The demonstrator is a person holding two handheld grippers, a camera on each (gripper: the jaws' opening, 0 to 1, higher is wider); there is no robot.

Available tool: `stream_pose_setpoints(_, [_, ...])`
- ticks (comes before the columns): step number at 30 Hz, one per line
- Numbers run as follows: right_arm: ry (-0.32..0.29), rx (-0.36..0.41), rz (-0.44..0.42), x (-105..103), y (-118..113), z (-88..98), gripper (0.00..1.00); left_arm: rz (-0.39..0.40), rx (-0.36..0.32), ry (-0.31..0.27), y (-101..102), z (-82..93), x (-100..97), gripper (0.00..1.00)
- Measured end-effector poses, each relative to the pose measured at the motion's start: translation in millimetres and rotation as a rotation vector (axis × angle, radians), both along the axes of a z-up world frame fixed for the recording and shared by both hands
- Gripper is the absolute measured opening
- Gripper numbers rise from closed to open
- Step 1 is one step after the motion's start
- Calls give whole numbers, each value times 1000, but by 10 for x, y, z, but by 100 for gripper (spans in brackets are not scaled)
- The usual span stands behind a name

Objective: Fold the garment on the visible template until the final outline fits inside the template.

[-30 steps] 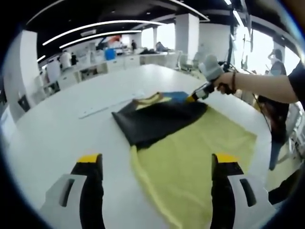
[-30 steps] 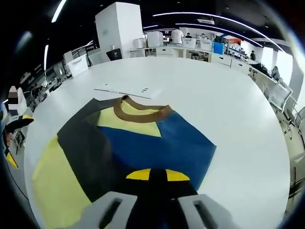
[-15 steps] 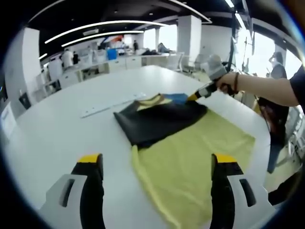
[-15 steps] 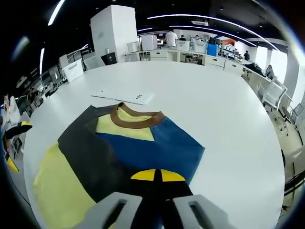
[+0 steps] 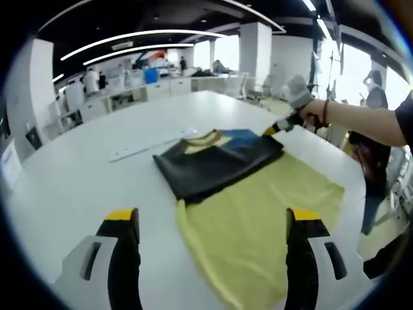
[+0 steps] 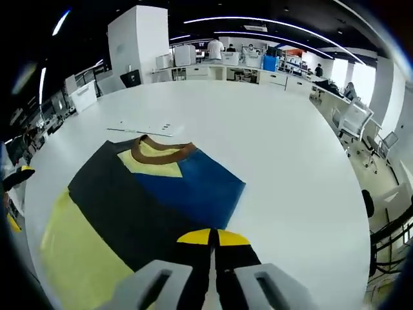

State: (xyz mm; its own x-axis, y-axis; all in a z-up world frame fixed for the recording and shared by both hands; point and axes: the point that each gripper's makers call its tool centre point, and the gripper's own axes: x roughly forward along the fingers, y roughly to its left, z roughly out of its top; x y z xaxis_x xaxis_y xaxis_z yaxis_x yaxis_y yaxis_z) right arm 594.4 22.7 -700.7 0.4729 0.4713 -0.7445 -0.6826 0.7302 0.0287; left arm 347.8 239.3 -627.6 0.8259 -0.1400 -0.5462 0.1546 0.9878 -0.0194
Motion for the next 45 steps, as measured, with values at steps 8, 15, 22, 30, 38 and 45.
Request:
stream_pose_setpoints(8, [16,5,-40,-91,-90,-74,0,5,1,-1,26,0,3,91])
stream_pose_setpoints(15, [22,1,-52,-102,-89,-125,0,1,4,4,17,-9,-9,91])
stream_pose_setpoints(22, [-9,-17,-40,-77,-95,-115,0,6,6,8,25,-11,-26,91])
stream_pose_setpoints(30, [-30,87,-69,-78,-28,146,29,7,9,4,24,37,-57,93])
stream_pose_setpoints(38, [-10,108,0,-414,-28,315,43,7,9,-2,30,97,-111,95])
stream_pose_setpoints(45, [1,100,49,-690,-82,400,53,14,10,4,60,102,-204,95])
